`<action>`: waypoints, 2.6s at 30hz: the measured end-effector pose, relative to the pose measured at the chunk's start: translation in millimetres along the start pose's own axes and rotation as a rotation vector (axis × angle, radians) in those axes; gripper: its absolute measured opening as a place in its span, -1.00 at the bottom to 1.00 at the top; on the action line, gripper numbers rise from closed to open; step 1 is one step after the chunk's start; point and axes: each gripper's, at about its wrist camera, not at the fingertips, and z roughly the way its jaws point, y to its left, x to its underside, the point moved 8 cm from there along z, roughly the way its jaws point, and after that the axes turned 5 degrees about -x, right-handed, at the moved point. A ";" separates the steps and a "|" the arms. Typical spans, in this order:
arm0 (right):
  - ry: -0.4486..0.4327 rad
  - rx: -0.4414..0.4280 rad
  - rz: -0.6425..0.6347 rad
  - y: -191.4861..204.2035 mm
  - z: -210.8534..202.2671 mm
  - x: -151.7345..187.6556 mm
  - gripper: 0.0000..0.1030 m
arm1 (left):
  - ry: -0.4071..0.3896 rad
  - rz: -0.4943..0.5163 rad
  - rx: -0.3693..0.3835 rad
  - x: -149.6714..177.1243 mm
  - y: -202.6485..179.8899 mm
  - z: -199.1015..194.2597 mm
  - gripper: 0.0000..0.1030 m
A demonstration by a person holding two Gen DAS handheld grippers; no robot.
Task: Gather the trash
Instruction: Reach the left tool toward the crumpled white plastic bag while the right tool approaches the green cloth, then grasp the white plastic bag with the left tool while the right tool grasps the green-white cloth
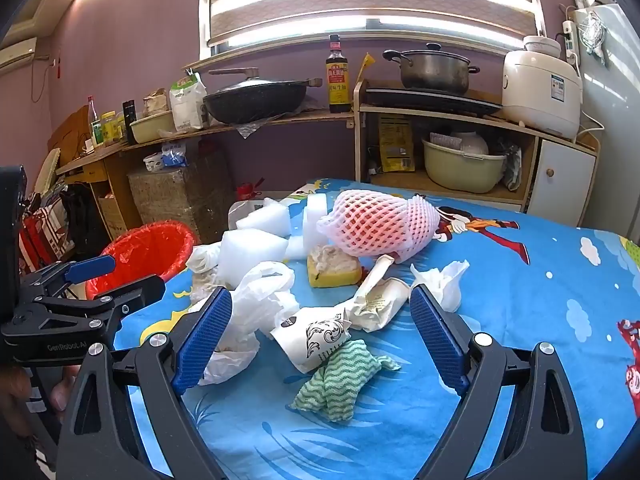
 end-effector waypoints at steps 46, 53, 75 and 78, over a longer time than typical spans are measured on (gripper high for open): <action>0.013 0.002 0.012 -5.5 2.4 9.9 0.65 | 0.011 0.016 0.005 6.5 -3.2 4.6 0.90; 0.067 -0.001 0.045 -14.0 13.6 25.9 0.65 | 0.071 0.023 0.049 17.0 -10.9 17.1 0.75; 0.261 0.007 0.109 -40.5 64.5 70.4 0.65 | 0.229 0.024 0.161 44.9 -35.4 73.6 -0.24; 0.285 0.006 0.103 -38.3 69.3 72.4 0.64 | 0.218 0.024 0.171 40.3 -32.8 69.4 -0.34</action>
